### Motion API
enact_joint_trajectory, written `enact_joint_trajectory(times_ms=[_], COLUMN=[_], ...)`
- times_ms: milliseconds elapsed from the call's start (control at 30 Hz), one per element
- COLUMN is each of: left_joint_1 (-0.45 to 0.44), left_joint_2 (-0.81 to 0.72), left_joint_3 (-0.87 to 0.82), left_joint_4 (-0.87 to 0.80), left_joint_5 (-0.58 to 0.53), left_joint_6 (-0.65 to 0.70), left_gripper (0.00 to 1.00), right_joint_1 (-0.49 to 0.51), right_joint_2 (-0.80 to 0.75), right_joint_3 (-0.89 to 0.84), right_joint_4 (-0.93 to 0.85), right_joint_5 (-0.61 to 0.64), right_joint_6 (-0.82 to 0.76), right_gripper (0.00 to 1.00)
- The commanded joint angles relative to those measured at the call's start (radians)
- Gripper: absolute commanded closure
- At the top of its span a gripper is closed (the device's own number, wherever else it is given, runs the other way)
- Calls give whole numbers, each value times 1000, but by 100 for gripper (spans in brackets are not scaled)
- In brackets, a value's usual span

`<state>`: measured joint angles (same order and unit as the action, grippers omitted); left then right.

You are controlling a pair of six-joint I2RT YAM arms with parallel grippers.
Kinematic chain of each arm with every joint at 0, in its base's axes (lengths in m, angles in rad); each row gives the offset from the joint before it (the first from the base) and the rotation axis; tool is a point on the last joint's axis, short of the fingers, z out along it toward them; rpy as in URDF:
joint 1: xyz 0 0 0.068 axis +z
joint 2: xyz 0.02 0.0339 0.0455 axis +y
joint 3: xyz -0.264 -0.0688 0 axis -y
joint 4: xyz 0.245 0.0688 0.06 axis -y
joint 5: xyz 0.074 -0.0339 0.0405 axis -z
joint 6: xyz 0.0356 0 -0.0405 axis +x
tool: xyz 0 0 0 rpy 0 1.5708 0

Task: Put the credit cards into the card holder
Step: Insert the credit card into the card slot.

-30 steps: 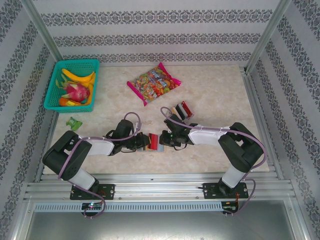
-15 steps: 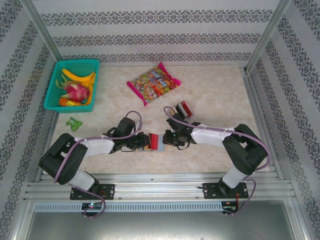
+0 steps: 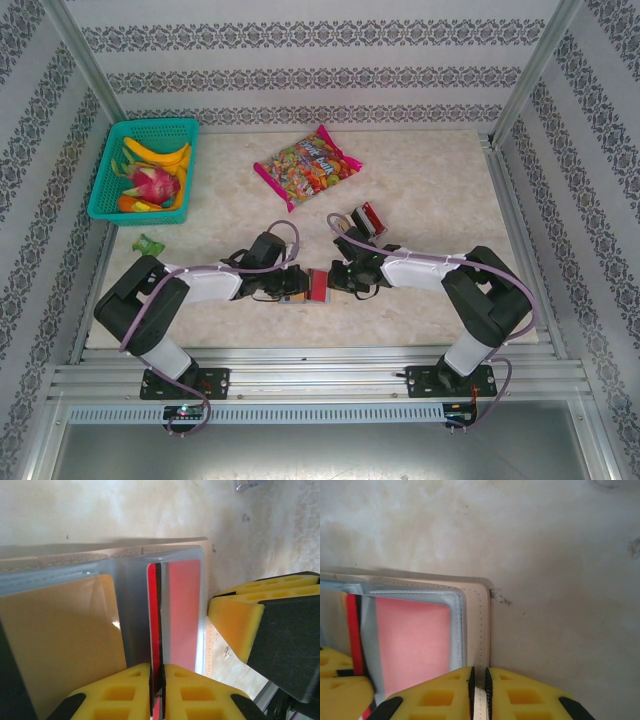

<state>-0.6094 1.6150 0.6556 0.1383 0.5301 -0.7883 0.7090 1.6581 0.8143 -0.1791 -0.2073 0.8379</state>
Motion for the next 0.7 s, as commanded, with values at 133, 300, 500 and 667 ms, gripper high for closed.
enact_joint_trajectory(times_ms=[133, 300, 500, 667], left_joint_1=[-36, -35, -35, -33], left_joint_2=[16, -13, -131, -233], left_joint_3=[35, 51, 45, 50], left_joint_4=[-51, -106, -219, -281], left_joint_5=[4, -32, -187, -283], left_joint_6=[29, 47, 54, 56], left_gripper=[79, 73, 61, 57], right_joint_1=[-2, -5, -14, -36], right_joint_2=[26, 15, -54, -172], right_joint_3=[-18, -20, -14, 37], right_joint_4=[29, 24, 10, -70], right_joint_5=[-14, -9, -7, 29], right_joint_6=[6, 4, -16, -98], right_gripper=[82, 81, 80, 76])
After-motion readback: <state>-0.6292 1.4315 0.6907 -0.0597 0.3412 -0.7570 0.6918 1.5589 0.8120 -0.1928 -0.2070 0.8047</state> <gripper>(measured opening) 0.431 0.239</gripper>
